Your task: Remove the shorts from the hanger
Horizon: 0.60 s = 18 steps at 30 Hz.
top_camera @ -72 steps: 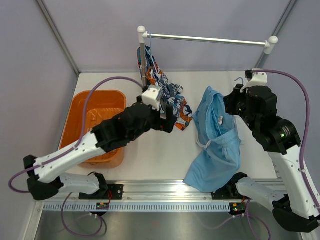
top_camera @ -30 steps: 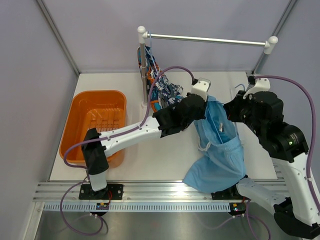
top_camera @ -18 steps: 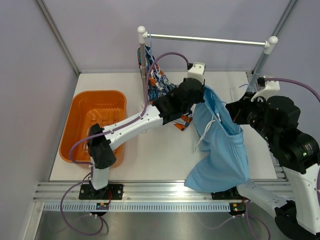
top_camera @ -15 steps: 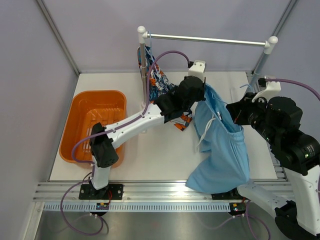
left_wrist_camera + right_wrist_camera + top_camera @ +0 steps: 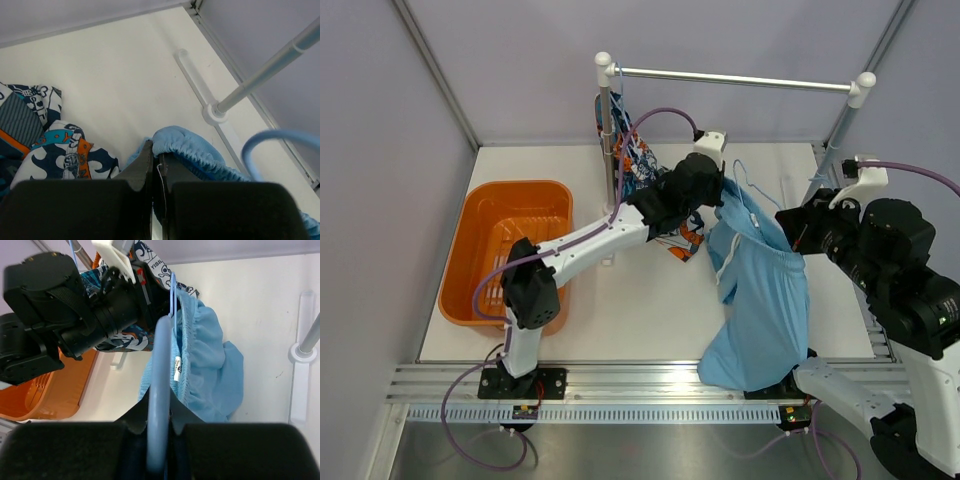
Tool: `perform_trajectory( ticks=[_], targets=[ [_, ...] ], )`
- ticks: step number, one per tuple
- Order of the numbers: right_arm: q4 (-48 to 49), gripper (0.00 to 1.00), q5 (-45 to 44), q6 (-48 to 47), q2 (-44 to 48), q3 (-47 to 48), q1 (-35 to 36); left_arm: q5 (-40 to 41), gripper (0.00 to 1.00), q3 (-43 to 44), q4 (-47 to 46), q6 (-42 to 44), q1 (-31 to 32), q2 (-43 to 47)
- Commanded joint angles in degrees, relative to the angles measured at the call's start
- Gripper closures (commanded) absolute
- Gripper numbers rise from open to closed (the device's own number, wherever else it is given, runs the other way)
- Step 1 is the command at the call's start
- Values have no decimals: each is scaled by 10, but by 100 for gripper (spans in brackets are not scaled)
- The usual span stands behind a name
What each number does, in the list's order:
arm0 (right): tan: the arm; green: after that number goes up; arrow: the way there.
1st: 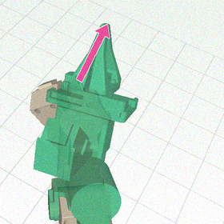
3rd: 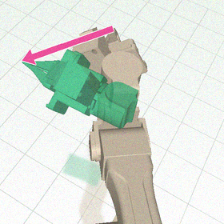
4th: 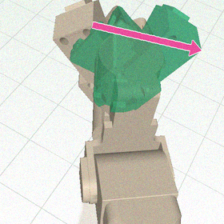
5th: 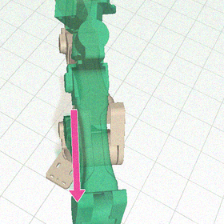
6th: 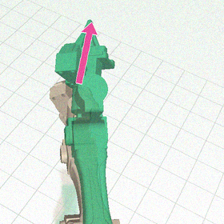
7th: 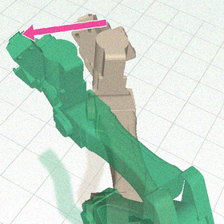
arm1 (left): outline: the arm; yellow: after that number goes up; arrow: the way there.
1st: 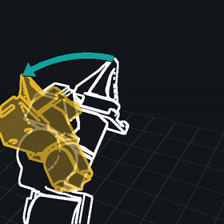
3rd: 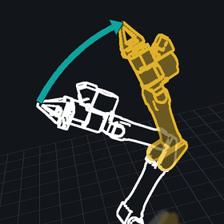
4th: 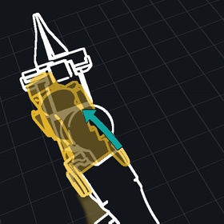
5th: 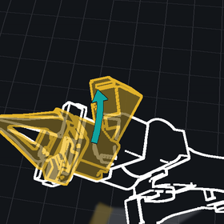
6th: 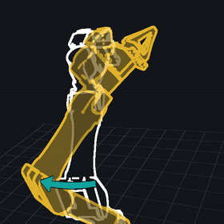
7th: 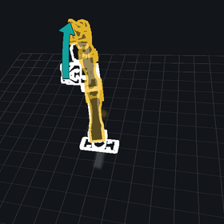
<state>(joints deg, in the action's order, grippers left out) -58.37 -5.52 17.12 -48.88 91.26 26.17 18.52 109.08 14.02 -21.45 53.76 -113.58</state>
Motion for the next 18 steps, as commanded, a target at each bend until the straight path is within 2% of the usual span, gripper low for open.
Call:
perform_trajectory(
  ticks=[1,5,7,10,11,14,18],
  targets=[
    [37,100,8,5,26,23,4,-10,100,-61,-60,12,-17,28],
    [76,100,-36,11,22,-22,4,-37,100,-208,-158,67,43,141],
    [100,100,-55,12,13,-36,5,-61,100,-246,-195,90,66,182],
    [141,100,-77,16,3,-64,4,-148,100,-301,-210,158,119,258],
    [151,100,-85,16,-1,-71,4,-195,100,-306,-200,193,147,273],
    [185,100,-107,18,-19,-87,4,-259,100,-286,-114,251,200,303],
    [228,100,-121,20,-56,-89,4,-302,100,-270,-35,275,244,329]
  ],
)
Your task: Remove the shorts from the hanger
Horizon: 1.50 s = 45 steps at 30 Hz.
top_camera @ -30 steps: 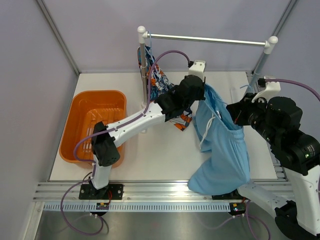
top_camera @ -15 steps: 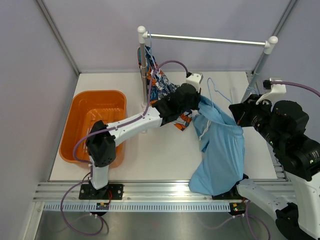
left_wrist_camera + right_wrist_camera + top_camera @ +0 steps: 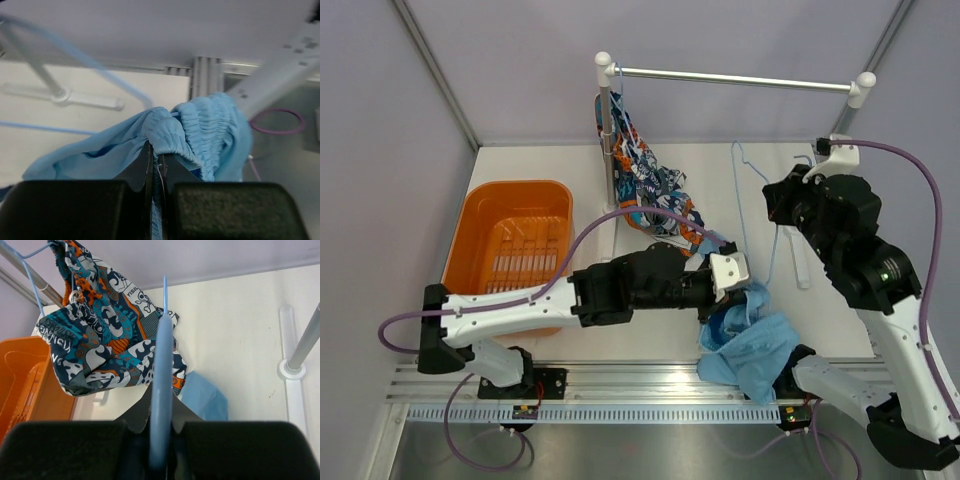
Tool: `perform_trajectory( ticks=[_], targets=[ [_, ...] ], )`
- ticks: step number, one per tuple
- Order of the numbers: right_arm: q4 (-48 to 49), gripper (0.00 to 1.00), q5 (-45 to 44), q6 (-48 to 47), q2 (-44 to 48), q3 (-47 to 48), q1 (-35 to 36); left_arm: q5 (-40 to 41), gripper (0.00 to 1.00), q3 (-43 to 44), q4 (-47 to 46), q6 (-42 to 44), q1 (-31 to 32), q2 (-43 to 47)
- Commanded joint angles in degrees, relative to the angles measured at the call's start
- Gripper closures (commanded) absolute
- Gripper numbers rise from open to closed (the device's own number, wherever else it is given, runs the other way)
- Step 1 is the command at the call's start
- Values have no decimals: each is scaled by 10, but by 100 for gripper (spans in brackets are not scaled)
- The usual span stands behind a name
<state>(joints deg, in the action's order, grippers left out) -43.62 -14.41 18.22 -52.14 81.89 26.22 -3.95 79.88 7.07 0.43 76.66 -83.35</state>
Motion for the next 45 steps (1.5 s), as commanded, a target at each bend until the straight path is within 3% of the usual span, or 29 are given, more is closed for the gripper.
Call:
perform_trajectory(
  ticks=[1,6,9,13,14,19,24,27,32,37,42,45],
  targets=[
    [82,100,-41,9,-30,9,3,-82,100,15,42,53,18,42],
    [72,100,-144,-8,-76,60,3,-96,100,5,65,50,22,107],
    [62,100,-170,-16,-95,101,3,-55,100,3,81,57,22,156],
    [60,100,-151,-16,-96,123,3,108,100,16,70,66,22,208],
    [57,100,-151,-15,-96,129,4,180,100,28,72,82,22,215],
    [45,100,-156,-17,-88,121,3,355,100,262,120,164,22,189],
    [37,100,-151,-18,-82,124,3,501,100,329,-78,387,22,177],
    [27,100,-149,-21,-85,130,3,512,100,372,-202,500,22,165],
    [23,100,-149,-27,-84,130,3,501,100,441,-245,596,22,156],
    [24,100,-138,-25,-89,128,3,524,100,389,-300,641,21,178],
    [38,100,-130,-18,-75,96,3,561,100,98,-341,536,20,325],
    [38,100,-126,-15,-74,86,3,596,100,25,-319,467,9,361]
  ],
)
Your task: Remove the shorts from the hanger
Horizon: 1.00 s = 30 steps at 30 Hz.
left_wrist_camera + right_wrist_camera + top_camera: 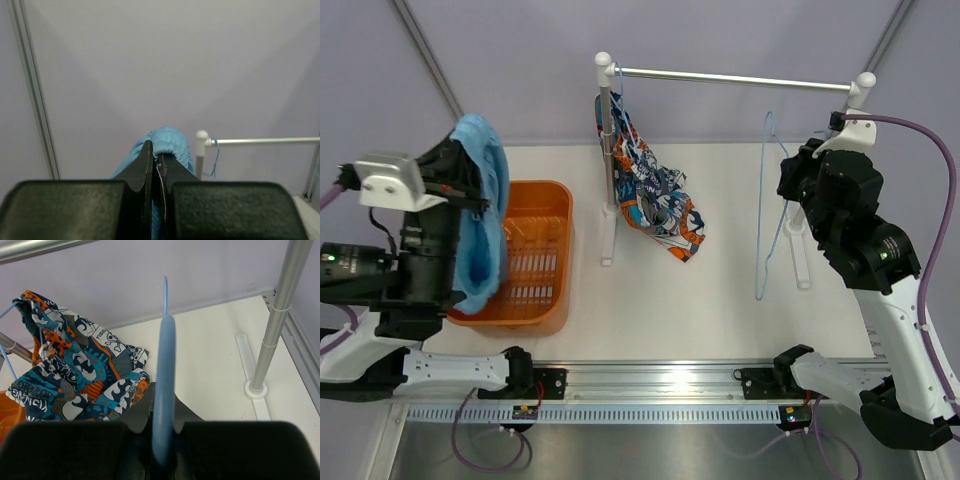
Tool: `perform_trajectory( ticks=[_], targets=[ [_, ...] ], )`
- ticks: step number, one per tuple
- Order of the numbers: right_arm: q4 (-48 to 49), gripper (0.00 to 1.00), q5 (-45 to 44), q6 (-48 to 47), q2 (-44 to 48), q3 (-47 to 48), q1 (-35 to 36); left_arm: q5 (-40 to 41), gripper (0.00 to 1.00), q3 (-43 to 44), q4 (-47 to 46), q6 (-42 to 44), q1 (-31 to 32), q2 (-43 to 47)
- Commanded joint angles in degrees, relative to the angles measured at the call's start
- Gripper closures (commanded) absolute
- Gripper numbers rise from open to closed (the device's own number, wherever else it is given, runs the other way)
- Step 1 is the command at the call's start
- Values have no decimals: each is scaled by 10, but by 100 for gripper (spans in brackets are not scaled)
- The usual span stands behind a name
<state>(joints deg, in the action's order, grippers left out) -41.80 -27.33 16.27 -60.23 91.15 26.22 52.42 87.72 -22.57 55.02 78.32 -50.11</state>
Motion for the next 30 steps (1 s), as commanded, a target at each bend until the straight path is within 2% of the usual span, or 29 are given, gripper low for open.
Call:
perform_trajectory(
  ticks=[1,4,6,7,8,9,10,11,15,16,18,19,22,24,29,30],
  targets=[
    [18,100,7,5,5,-9,4,41,100,-77,-6,-97,-19,38],
    [18,100,15,9,5,-12,3,39,100,-81,98,-204,-68,30],
    [17,100,18,10,6,-14,3,33,100,-77,168,-242,-101,22],
    [16,100,20,10,6,-14,3,13,100,-76,192,-266,-147,19],
    [15,100,21,10,6,-13,3,-5,100,-73,218,-328,-177,18],
    [15,100,24,11,7,-14,3,-25,100,-71,278,-364,-206,18],
    [14,100,25,10,7,-13,3,-62,100,-71,299,-391,-264,18],
    [13,100,26,10,7,-12,3,-76,100,-71,317,-437,-289,18],
    [9,100,36,5,0,-8,3,-123,100,-72,380,-530,-377,10],
    [8,100,37,3,-2,-6,3,-159,100,-59,400,-547,-428,4],
    [5,100,38,1,-5,-2,4,-200,100,-48,455,-616,-484,-19],
    [5,100,38,-2,-6,-1,3,-245,100,-37,472,-635,-541,-28],
    [3,100,40,-8,-8,2,3,-344,100,-33,522,-721,-637,-56],
    [1,100,43,-12,-10,6,3,-383,100,-39,545,-749,-692,-68],
    [1,100,65,-27,-10,3,3,-486,100,-67,582,-816,-780,-103],
    [0,100,66,-29,-9,2,3,-504,100,-73,583,-824,-817,-105]
  ],
)
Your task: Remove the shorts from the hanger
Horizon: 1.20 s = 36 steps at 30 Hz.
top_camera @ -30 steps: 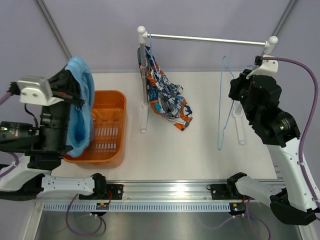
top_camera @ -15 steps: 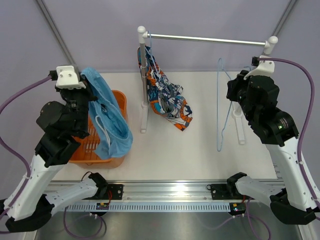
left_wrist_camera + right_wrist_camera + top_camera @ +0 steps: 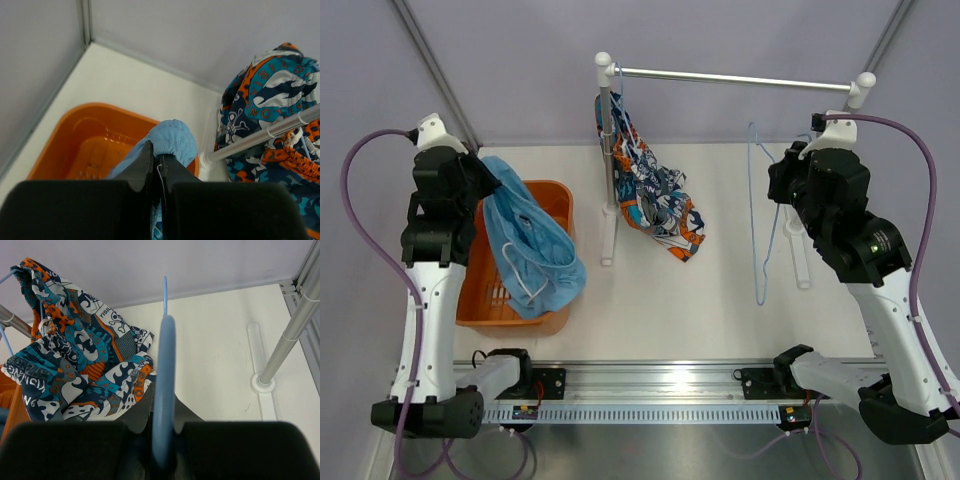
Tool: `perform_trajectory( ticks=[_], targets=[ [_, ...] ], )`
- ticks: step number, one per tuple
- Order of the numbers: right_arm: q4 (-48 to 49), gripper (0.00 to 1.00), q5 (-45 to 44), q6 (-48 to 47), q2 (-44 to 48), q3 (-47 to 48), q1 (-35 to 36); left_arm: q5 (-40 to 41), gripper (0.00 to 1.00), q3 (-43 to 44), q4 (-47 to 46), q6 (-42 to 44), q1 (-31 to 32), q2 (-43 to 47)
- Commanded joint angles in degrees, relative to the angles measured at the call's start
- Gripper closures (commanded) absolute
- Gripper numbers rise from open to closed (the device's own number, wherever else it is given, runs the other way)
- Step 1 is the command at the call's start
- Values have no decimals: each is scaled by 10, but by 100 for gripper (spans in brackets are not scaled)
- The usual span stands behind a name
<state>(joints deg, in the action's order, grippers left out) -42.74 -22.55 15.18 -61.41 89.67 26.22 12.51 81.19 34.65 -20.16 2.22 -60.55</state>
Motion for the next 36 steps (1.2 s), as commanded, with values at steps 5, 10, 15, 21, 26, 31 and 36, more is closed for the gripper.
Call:
perform_trajectory(
  ticks=[5,10,15,21,26,31,36],
  targets=[
    [4,100,17,-23,5,9,3,-218,100,-62,-20,-142,-164,7],
    [-1,100,17,-29,4,0,3,-195,100,-98,-25,-153,-174,12],
    [-8,100,11,-32,-1,-4,3,-174,81,-151,-28,-203,-209,20],
    [-13,100,14,-31,-10,-4,3,-285,37,-219,-108,-222,-219,21],
    [-8,100,22,-39,-25,1,4,-311,11,-210,-108,-187,-202,37],
    [6,100,61,-69,-28,6,3,-281,10,-189,-86,-153,-113,62],
    [22,100,86,-115,-32,8,2,-260,9,-192,-85,-130,1,83]
  ],
)
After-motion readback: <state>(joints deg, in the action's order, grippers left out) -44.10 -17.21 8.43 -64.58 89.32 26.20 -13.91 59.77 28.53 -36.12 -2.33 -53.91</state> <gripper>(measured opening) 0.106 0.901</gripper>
